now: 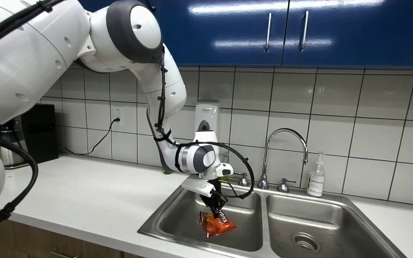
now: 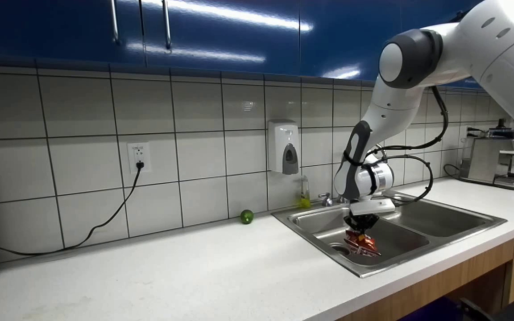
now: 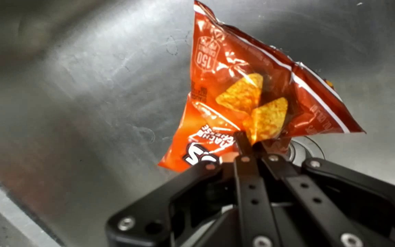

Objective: Put the orange packet in the sink

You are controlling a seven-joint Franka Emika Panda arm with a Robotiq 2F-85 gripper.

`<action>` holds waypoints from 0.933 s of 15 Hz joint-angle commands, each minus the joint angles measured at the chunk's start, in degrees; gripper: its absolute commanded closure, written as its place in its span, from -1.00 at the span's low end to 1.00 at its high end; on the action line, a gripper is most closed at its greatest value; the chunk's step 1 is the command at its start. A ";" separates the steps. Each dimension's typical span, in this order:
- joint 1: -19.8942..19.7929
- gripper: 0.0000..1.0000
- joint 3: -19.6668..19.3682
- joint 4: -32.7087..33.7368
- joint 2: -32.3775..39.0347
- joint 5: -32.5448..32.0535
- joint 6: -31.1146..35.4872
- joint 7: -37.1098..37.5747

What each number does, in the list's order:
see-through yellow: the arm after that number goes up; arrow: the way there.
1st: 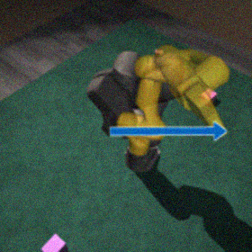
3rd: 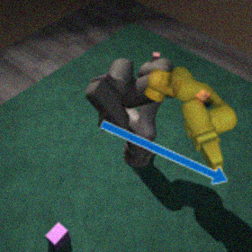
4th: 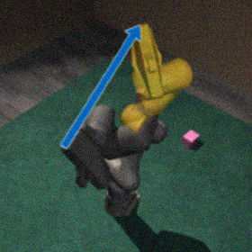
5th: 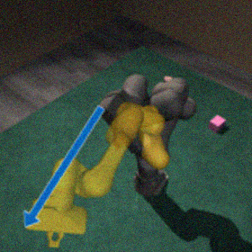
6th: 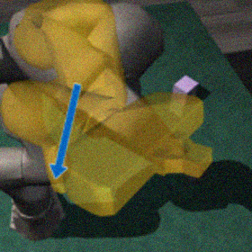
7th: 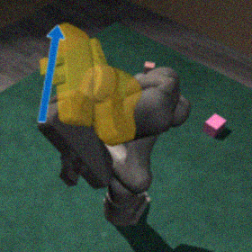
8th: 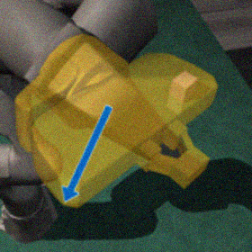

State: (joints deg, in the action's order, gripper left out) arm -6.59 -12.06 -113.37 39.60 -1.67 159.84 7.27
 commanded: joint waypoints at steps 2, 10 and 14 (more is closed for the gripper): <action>-0.10 1.00 -0.66 1.85 4.63 0.51 3.16 0.65; 0.15 0.46 -1.19 3.82 9.23 0.79 4.77 0.43; 0.39 -0.12 -1.58 4.04 8.78 0.78 4.47 0.55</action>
State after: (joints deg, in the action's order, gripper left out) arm -6.58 -13.02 -110.18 48.36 -1.58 164.37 7.27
